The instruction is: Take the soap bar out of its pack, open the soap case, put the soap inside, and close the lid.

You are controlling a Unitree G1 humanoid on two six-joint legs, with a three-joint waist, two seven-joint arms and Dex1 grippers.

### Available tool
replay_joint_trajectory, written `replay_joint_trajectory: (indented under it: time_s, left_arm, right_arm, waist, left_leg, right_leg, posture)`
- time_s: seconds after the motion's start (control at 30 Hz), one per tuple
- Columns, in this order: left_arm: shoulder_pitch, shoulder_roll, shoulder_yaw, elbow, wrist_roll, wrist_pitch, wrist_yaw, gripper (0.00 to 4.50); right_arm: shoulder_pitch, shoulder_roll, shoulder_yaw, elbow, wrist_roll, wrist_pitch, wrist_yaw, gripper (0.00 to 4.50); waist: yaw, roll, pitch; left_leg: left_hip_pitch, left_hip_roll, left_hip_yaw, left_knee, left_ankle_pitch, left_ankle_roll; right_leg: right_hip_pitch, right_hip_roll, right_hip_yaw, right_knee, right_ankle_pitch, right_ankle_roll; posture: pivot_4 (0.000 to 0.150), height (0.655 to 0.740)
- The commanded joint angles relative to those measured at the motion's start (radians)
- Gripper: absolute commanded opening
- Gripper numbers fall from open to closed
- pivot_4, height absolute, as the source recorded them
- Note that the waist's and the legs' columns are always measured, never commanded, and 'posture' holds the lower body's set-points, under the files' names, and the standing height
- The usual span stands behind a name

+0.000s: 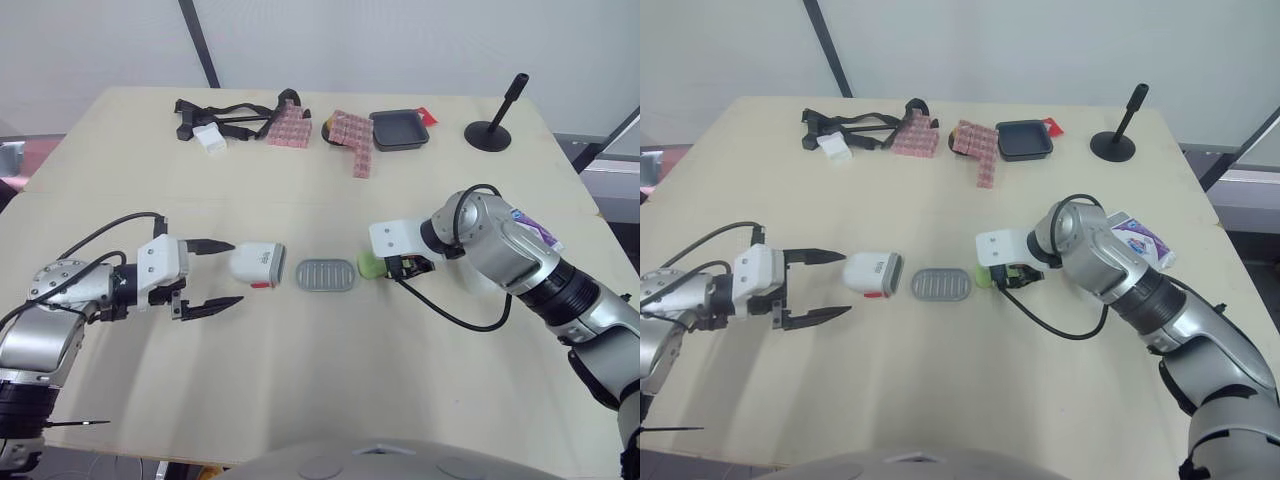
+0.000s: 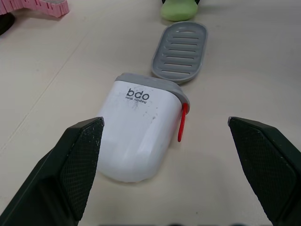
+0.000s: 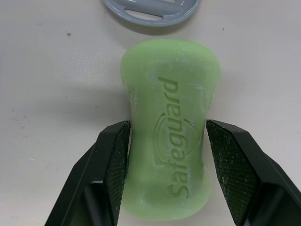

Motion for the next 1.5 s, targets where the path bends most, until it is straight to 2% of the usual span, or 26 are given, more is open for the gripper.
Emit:
replay_joint_trajectory:
  time_s: [0.03,0.1,0.23,0.27,0.53,0.8,1.07,1.5]
  left_arm:
    - [0.005,0.004,0.009,-0.029,-0.006,-0.004,0.007,4.5]
    - [0.007,0.004,0.01,-0.031,-0.004,-0.005,0.009,4.5]
    - [0.009,0.006,0.01,-0.031,-0.002,-0.008,0.01,4.5]
    - [0.009,0.006,0.01,-0.031,-0.002,-0.008,0.01,4.5]
    - [0.009,0.012,0.012,-0.022,0.002,-0.012,0.007,4.5]
    - [0.011,0.058,0.064,0.052,0.011,-0.031,-0.001,4.5]
    - [0.016,0.095,0.102,0.125,0.028,-0.072,0.0,4.5]
    - [0.052,0.087,0.092,0.031,0.038,-0.055,0.038,4.5]
  right_arm:
    - [-0.01,0.007,-0.006,0.007,-0.019,-0.007,0.004,2.76]
    - [-0.008,0.011,-0.006,0.011,-0.023,-0.008,-0.002,2.76]
    - [0.001,0.009,-0.008,0.007,-0.026,-0.01,-0.003,1.7]
    - [0.001,0.008,-0.009,0.005,-0.027,-0.011,-0.002,1.67]
    - [-0.013,0.021,-0.045,-0.03,0.003,0.008,-0.003,1.67]
    - [-0.06,0.147,-0.117,-0.116,0.117,0.142,-0.021,1.67]
    - [-0.068,0.192,-0.074,-0.102,0.132,0.161,-0.042,1.67]
    - [-0.066,0.234,-0.012,-0.082,0.152,0.18,-0.04,1.67]
  waist:
    - [-0.001,0.0,0.0]
    - [-0.003,0.0,0.0]
    - [-0.005,0.0,0.0]
    - [-0.005,0.0,0.0]
    - [-0.005,0.0,0.0]
    - [-0.007,0.0,0.0]
    - [0.006,0.0,0.0]
    - [0.001,0.0,0.0]
  left_leg:
    - [0.0,0.0,0.0,0.0,0.0,0.0]
    - [0.0,0.0,0.0,0.0,0.0,0.0]
    - [0.0,0.0,0.001,0.0,0.0,0.0]
    - [0.0,0.0,0.001,0.0,0.0,0.0]
    - [0.0,0.0,0.001,0.0,0.0,0.0]
    - [0.0,0.001,0.001,0.0,0.001,0.0]
    - [0.0,0.0,0.001,0.0,0.0,0.0]
    - [0.0,0.0,0.001,0.0,0.0,-0.001]
  right_leg:
    - [0.0,0.0,0.0,0.0,0.0,0.0]
    - [0.0,0.0,0.0,0.0,0.0,0.0]
    - [0.0,0.0,0.001,-0.001,0.0,0.0]
    - [0.0,0.0,0.001,-0.001,0.0,0.0]
    - [0.0,0.0,0.001,-0.001,0.0,0.0]
    - [-0.002,0.001,0.001,0.002,0.0,0.0]
    - [-0.002,0.0,0.0,0.001,0.0,0.0]
    - [-0.002,0.001,0.0,0.001,0.0,0.0]
  posture:
    - [0.15,0.74]
    - [0.15,0.74]
    - [0.15,0.74]
    - [0.15,0.74]
    - [0.15,0.74]
    - [0.15,0.74]
    - [0.15,0.74]
    - [0.15,0.74]
